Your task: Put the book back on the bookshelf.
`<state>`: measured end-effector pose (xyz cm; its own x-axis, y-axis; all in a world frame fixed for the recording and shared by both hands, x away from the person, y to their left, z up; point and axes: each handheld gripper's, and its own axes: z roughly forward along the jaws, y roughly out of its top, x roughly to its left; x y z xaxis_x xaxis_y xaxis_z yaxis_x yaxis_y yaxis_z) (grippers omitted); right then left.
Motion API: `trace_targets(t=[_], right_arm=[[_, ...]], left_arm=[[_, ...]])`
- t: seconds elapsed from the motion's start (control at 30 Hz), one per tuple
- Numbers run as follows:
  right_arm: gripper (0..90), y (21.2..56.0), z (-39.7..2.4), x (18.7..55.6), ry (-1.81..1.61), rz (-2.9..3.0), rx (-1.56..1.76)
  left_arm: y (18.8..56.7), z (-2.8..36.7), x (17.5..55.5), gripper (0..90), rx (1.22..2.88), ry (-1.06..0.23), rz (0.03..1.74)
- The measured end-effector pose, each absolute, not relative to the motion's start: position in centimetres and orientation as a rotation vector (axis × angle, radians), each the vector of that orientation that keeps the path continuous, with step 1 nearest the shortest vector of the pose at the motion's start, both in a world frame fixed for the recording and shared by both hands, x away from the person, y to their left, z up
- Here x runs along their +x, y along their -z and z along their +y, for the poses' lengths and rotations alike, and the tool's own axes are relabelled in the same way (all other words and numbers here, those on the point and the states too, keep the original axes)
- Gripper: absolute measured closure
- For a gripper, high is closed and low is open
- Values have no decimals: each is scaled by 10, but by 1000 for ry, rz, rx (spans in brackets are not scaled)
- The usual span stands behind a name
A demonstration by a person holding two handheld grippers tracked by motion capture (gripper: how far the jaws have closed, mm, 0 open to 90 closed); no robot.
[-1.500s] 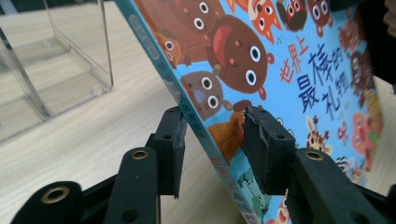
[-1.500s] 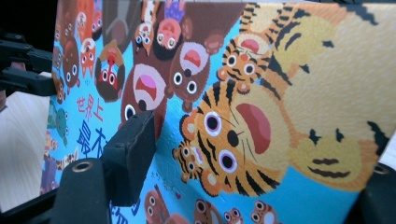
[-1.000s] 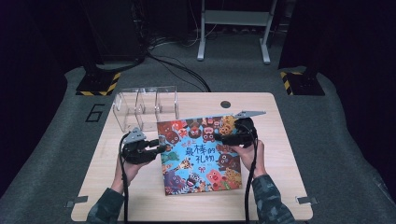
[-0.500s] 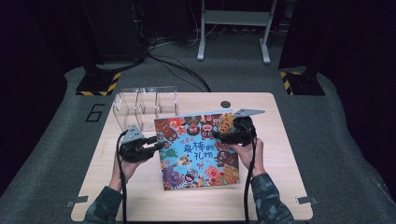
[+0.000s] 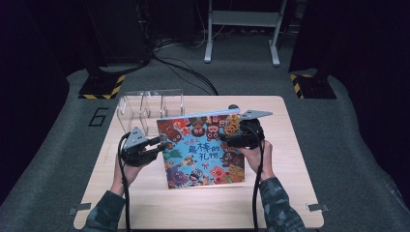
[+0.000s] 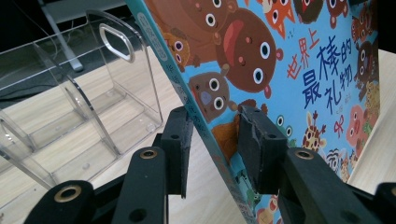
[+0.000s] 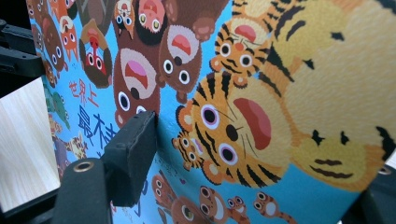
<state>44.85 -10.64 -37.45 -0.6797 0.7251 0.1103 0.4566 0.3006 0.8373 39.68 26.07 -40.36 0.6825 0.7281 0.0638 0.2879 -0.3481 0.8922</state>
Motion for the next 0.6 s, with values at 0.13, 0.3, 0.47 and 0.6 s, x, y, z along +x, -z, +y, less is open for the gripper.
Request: trace_targets(t=[0.13, 0.3, 0.47, 0.6], right_arm=[[292, 374, -106, 448, -1327, 2274, 1059], [292, 371, -104, 446, -1320, 2258, 1024], [292, 371, -104, 446, -1318, 2260, 997], [292, 371, -104, 444, -1325, 2249, 989]], left_arm=[[402, 261, 396, 654, 1921, -590, 784], [401, 262, 392, 669, 1899, -647, 759], [401, 266, 393, 683, 1874, -603, 764], [398, 265, 393, 681, 1909, -608, 753]])
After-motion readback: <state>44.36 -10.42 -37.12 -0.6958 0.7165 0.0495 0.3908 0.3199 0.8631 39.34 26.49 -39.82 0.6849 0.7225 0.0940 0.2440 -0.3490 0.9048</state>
